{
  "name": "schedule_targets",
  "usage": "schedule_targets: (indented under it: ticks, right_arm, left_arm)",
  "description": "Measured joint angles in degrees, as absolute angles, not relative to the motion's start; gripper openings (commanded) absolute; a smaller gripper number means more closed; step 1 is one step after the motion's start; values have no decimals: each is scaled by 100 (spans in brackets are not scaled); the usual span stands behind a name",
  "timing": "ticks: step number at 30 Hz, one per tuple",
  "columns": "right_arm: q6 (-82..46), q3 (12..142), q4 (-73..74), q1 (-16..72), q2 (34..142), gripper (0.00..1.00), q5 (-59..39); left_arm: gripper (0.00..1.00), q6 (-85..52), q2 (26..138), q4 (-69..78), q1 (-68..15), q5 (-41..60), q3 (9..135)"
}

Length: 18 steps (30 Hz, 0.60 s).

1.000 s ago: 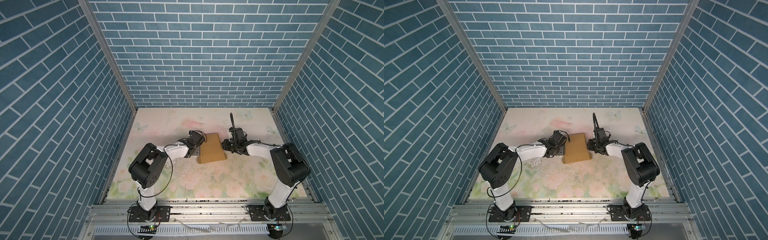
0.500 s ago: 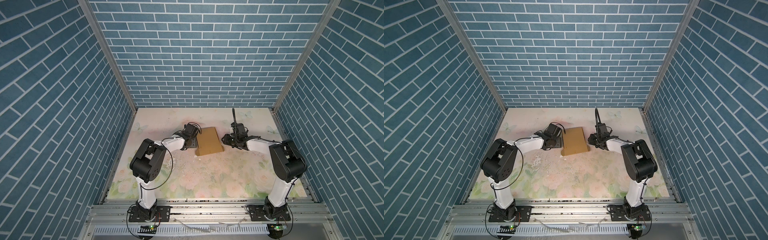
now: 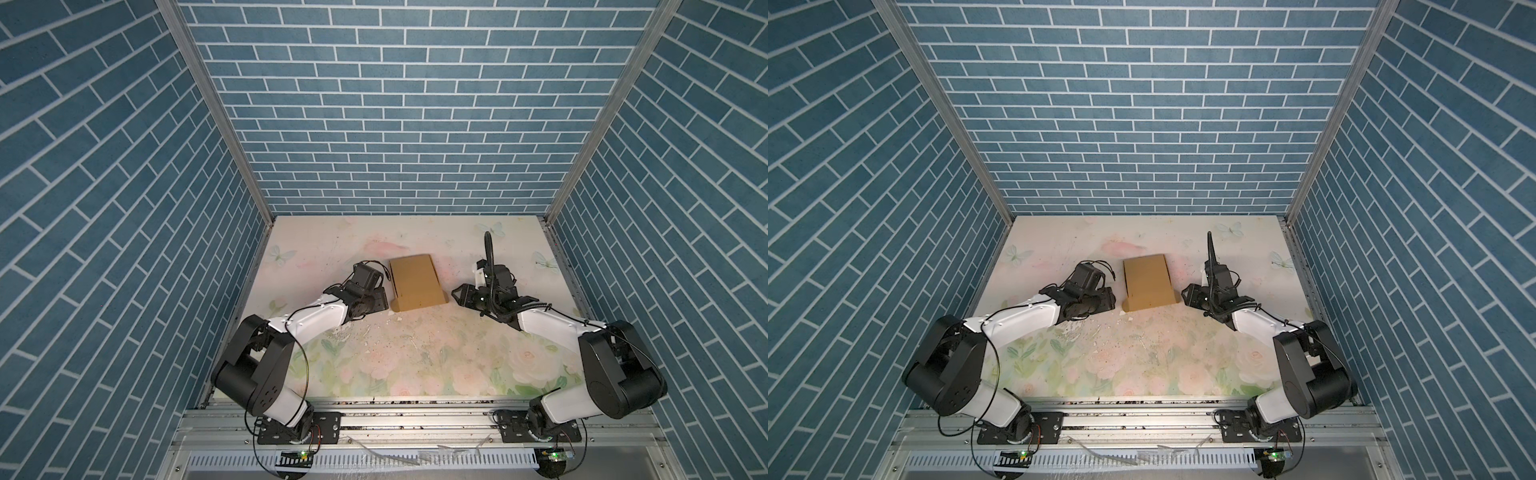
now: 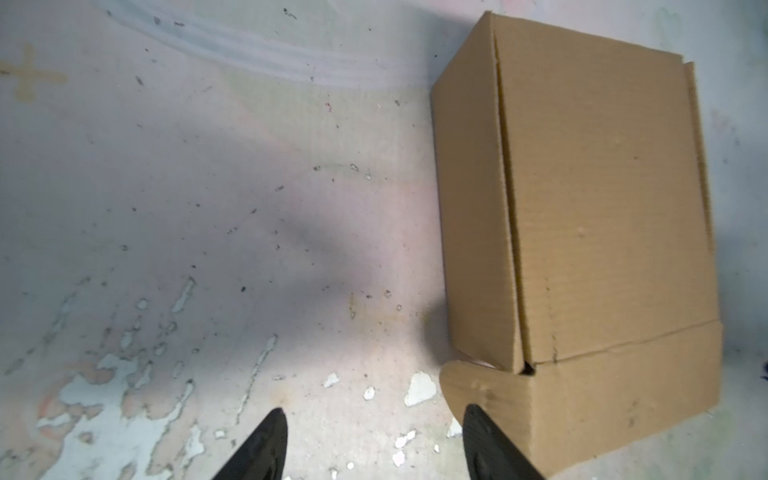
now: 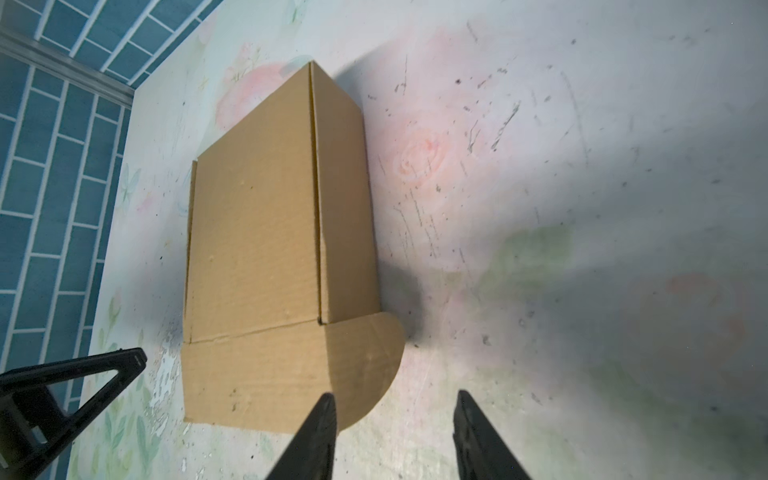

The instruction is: Fold the paper box

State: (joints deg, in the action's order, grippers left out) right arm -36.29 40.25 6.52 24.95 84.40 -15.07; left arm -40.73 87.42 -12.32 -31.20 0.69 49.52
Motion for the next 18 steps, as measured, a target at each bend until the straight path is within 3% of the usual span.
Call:
schedule_targets:
  ticks: [18]
  right_arm:
    - [-3881, 4069, 1037, 3015, 8934, 45, -1852]
  left_arm:
    - [69, -4694, 9303, -609, -3780, 523, 5122]
